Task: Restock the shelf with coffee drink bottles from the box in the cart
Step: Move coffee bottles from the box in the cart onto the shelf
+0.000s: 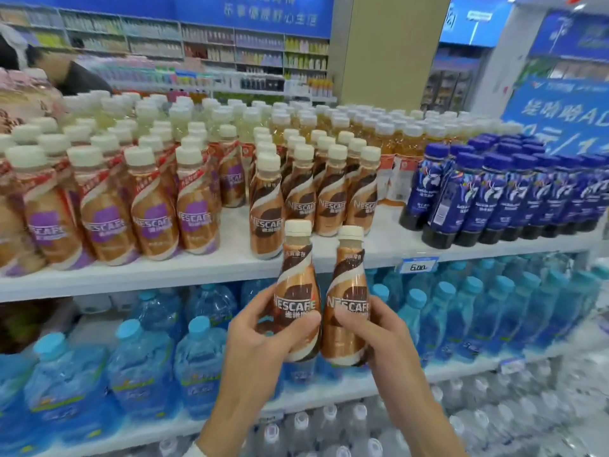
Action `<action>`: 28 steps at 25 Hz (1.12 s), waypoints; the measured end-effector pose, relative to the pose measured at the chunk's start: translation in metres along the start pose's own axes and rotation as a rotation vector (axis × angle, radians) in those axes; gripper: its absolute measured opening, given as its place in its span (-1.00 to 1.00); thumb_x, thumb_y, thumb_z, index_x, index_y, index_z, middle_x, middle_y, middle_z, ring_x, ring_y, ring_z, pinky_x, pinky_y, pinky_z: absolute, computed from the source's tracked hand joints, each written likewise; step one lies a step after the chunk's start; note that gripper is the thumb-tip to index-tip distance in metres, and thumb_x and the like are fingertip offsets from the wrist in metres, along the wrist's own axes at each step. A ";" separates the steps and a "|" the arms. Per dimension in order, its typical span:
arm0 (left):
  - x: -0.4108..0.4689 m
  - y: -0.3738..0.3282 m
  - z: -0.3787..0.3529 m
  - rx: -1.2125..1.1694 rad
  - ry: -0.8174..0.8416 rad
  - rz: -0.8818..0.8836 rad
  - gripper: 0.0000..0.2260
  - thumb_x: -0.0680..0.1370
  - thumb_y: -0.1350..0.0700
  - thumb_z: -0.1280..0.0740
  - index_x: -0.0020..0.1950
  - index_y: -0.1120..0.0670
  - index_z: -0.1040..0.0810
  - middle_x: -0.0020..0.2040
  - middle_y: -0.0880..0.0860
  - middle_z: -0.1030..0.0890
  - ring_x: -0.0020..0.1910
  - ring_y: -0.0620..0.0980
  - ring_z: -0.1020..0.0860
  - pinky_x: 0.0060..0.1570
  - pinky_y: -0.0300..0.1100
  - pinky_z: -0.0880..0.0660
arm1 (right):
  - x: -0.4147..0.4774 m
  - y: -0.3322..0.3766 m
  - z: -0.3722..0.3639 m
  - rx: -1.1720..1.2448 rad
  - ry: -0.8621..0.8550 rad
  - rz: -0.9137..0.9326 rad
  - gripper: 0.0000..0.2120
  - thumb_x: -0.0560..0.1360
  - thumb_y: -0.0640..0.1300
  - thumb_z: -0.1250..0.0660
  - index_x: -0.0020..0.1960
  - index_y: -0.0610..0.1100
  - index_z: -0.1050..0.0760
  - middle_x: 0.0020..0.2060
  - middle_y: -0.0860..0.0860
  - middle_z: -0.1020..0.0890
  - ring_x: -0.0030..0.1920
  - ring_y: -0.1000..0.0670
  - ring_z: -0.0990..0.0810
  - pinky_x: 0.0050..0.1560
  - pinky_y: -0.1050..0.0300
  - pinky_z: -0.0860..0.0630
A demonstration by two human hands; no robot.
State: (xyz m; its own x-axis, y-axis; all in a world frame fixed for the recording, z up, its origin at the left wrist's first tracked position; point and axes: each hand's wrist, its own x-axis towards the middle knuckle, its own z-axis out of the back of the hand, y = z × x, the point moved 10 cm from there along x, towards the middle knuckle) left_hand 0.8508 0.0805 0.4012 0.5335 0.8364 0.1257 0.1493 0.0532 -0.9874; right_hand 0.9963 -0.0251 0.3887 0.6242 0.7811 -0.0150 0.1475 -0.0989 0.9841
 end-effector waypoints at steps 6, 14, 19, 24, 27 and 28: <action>0.058 -0.033 -0.025 0.146 -0.214 -0.190 -0.49 0.41 0.09 -0.59 0.33 -0.09 -0.56 0.13 -0.15 -0.68 0.12 -0.17 -0.63 0.21 -0.04 -0.57 | 0.067 0.055 0.011 -0.059 0.080 0.186 -0.72 0.43 -0.17 -0.51 0.14 -0.10 -0.64 0.00 -0.03 -0.75 0.03 0.02 -0.72 -0.04 0.22 -0.59; 0.091 -0.039 -0.048 0.386 -0.503 -0.327 -0.39 0.45 0.03 -0.54 0.47 -0.08 -0.42 0.24 -0.14 -0.38 0.33 -0.14 -0.43 0.36 -0.15 -0.44 | 0.130 0.067 0.007 -0.059 0.166 0.289 -0.58 0.50 -0.22 -0.48 0.31 0.01 -0.51 0.11 0.07 -0.68 0.12 0.10 -0.67 0.11 0.12 -0.62; 0.086 -0.028 -0.047 0.371 -0.602 -0.358 -0.42 0.48 0.02 -0.52 0.45 -0.11 -0.40 0.21 -0.17 -0.41 0.29 -0.15 -0.47 0.28 -0.20 -0.47 | 0.142 0.058 0.011 -0.159 0.113 0.349 -0.48 0.46 -0.15 -0.53 0.37 0.05 -0.48 0.21 0.05 -0.45 0.21 0.17 -0.58 0.24 0.23 -0.55; 0.074 -0.010 -0.049 0.349 -0.713 -0.456 -0.44 0.48 0.10 -0.54 0.42 -0.05 -0.39 0.37 -0.12 -0.43 0.42 -0.11 -0.38 0.40 -0.04 -0.39 | 0.147 0.054 0.014 -0.180 0.033 0.386 -0.38 0.38 -0.05 -0.61 0.38 0.12 -0.47 0.22 0.17 -0.52 0.25 0.13 -0.58 0.28 0.03 -0.56; 0.065 -0.001 -0.053 0.434 -0.746 -0.492 -0.40 0.47 0.16 -0.53 0.45 0.03 -0.37 0.37 -0.09 -0.36 0.41 -0.18 -0.28 0.38 -0.23 -0.28 | 0.139 0.049 0.021 -0.221 -0.009 0.399 -0.39 0.37 -0.06 -0.62 0.34 0.14 -0.47 0.19 0.18 -0.55 0.23 0.17 -0.58 0.27 0.08 -0.56; 0.066 0.002 -0.051 0.419 -0.739 -0.480 -0.41 0.47 0.16 -0.53 0.44 0.04 -0.38 0.35 -0.08 -0.37 0.39 -0.16 -0.30 0.35 -0.24 -0.31 | 0.137 0.048 0.023 -0.227 -0.025 0.412 -0.40 0.38 -0.09 -0.62 0.34 0.12 -0.48 0.18 0.18 -0.55 0.22 0.18 -0.57 0.27 0.11 -0.55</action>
State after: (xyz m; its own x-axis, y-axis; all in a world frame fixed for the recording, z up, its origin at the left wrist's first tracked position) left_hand 0.9290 0.1075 0.4127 -0.1849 0.7986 0.5727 -0.1701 0.5480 -0.8190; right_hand 1.1065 0.0627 0.4300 0.6140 0.6900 0.3832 -0.2859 -0.2582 0.9228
